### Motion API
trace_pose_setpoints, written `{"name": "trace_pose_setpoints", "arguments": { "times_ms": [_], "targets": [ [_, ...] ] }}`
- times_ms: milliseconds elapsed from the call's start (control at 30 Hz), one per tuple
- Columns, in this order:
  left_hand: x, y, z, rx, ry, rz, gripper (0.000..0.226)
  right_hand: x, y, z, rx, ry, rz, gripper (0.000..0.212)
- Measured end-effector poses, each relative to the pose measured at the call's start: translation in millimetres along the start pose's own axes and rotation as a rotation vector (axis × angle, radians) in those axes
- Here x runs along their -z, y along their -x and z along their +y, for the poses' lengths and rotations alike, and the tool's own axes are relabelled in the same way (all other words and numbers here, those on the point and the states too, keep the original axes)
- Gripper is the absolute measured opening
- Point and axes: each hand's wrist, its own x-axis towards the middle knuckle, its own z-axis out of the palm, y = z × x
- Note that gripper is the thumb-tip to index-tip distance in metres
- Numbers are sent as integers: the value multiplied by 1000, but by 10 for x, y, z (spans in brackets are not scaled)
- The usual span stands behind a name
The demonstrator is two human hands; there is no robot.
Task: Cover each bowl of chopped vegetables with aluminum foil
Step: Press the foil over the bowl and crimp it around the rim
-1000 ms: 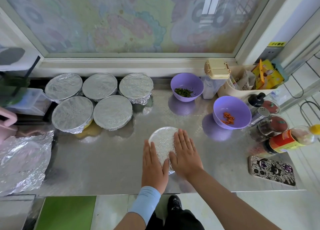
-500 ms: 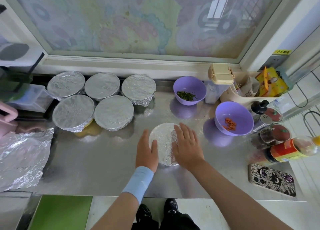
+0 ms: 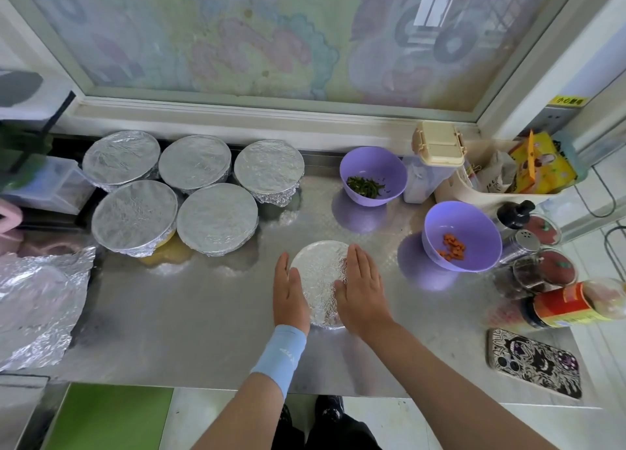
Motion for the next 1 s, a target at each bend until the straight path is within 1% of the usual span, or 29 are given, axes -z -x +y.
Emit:
{"name": "trace_pose_setpoints", "arguments": {
  "times_ms": [67, 133, 200, 233, 300, 367, 400, 433, 500, 567, 633, 667, 733, 800, 867, 933, 1000],
  "targets": [
    [-38, 91, 3, 15, 49, 58, 38, 8, -24, 0, -16, 2, -9, 71],
    [-102, 170, 13, 66, 126, 95, 35, 7, -40, -14, -16, -14, -16, 71],
    [-144, 125, 37, 91, 132, 119, 33, -10, -31, -22, -28, -29, -4, 72],
    [-151, 55, 49, 94, 108, 101, 33, -19, -15, -31, -48, -34, 1, 71],
    [-131, -126, 110, 105, 45, 6, 38, -11, 21, -50, -100, -34, 10, 71],
    [-82, -270, 198, 110, -25, -86, 45, 22, 34, -61, -120, 38, 47, 68],
    [-58, -301, 222, 99, -37, -83, 46, 48, 11, -63, -107, 116, 70, 67],
    [-40, -296, 234, 81, -23, -41, 45, 84, -40, -65, -92, 185, 73, 66],
    [-43, -180, 236, 48, 26, 89, 40, 148, -195, -20, -25, 234, 76, 68],
    [-102, -13, 179, 52, 77, 142, 38, 209, -352, 19, 104, 222, 18, 71],
    [-173, 70, 98, 81, 113, 137, 34, 225, -464, 53, 236, 208, -87, 76],
    [-203, 68, 77, 101, 121, 147, 33, 223, -493, 61, 261, 198, -130, 78],
    [-248, 6, 60, 115, 96, 191, 35, 196, -505, 67, 246, 173, -143, 82],
    [-275, -59, 75, 93, 38, 219, 36, 169, -478, 58, 205, 139, -116, 83],
    [-285, -117, 127, 83, -19, 195, 31, 159, -449, 42, 170, 102, -91, 83],
    [-252, -186, 196, 72, -69, 124, 34, 174, -426, 25, 142, 89, -76, 77],
    [-190, -254, 257, 76, -79, 49, 37, 182, -411, 25, 122, 148, -91, 70]
  ]
}}
